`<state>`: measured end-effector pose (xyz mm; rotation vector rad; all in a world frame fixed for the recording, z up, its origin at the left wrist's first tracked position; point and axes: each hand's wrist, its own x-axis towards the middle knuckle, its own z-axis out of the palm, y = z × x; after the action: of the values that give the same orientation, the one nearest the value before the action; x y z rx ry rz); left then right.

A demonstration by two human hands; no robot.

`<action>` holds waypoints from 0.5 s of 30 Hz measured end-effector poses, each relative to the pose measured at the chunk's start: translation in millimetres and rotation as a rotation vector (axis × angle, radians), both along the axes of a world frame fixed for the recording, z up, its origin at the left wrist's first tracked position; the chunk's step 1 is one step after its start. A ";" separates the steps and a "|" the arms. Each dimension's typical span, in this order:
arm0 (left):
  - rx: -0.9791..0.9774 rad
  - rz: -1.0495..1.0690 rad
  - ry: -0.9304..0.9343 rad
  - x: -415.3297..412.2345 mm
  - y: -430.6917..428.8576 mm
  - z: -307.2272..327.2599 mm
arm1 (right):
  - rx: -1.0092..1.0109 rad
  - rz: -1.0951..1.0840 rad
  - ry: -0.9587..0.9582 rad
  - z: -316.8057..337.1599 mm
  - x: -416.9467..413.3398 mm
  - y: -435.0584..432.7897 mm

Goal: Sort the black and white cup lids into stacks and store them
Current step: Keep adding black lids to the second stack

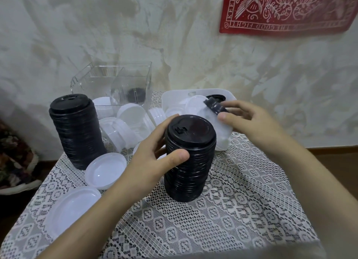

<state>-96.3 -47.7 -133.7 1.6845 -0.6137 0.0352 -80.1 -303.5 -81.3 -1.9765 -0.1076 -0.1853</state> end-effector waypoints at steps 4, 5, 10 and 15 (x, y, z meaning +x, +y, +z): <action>-0.005 -0.005 -0.004 0.4 -0.1 -0.4 | -0.004 0.012 0.024 -4.7 1.7 8.3; -0.005 -0.005 -0.004 0.7 0.2 -0.9 | 0.000 0.026 0.017 -1.8 -0.3 10.1; 0.003 -0.016 0.001 1.5 0.4 -0.4 | 0.012 0.290 -0.043 24.6 -21.9 14.8; 0.002 -0.020 0.011 0.4 0.9 0.9 | -0.125 0.443 -0.023 26.7 -29.4 29.2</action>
<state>-95.9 -46.9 -132.8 1.6795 -0.6231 0.0111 -109.5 -274.4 -54.6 -2.0212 -0.5767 0.0899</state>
